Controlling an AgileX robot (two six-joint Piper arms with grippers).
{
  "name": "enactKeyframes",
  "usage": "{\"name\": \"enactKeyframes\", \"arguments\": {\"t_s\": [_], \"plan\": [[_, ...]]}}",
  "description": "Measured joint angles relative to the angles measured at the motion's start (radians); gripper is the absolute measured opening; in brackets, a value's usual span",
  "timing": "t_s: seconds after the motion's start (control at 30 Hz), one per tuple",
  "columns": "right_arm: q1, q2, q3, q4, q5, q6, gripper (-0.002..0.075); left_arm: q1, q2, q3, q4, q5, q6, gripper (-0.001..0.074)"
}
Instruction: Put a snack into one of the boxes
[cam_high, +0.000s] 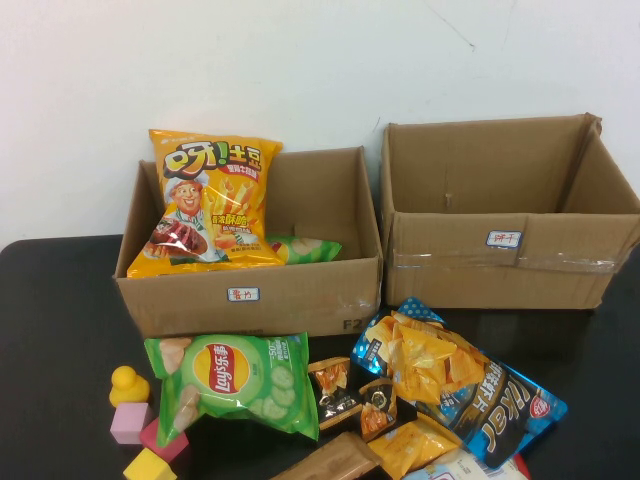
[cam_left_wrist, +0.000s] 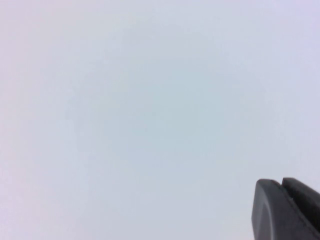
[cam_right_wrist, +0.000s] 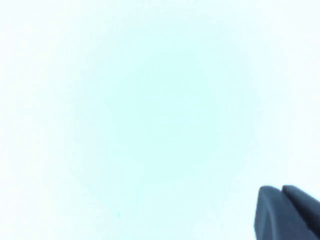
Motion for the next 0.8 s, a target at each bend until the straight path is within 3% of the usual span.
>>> {"name": "enactKeyframes", "arguments": {"t_s": [0.17,0.27,0.4,0.57,0.8], "plan": [[0.000,-0.002,0.000,0.004,-0.093,0.004,-0.0001,0.000,-0.001,0.000,0.000,-0.065,-0.099,-0.0001],[0.000,-0.004,-0.052,0.004,-0.020,0.004,-0.0001,0.000,-0.001,-0.038,0.000,0.068,-0.116,-0.0001],[0.000,-0.004,-0.217,0.004,0.266,0.006,-0.0001,0.000,-0.001,-0.199,0.009,0.444,-0.126,-0.0001],[0.000,0.054,-0.453,0.004,0.684,-0.009,-0.0001,0.000,0.095,-0.374,0.014,0.797,-0.127,-0.0001],[0.000,0.333,-0.584,0.043,1.035,-0.101,-0.0001,0.000,0.286,-0.418,0.009,0.952,-0.127,-0.0001]]}}
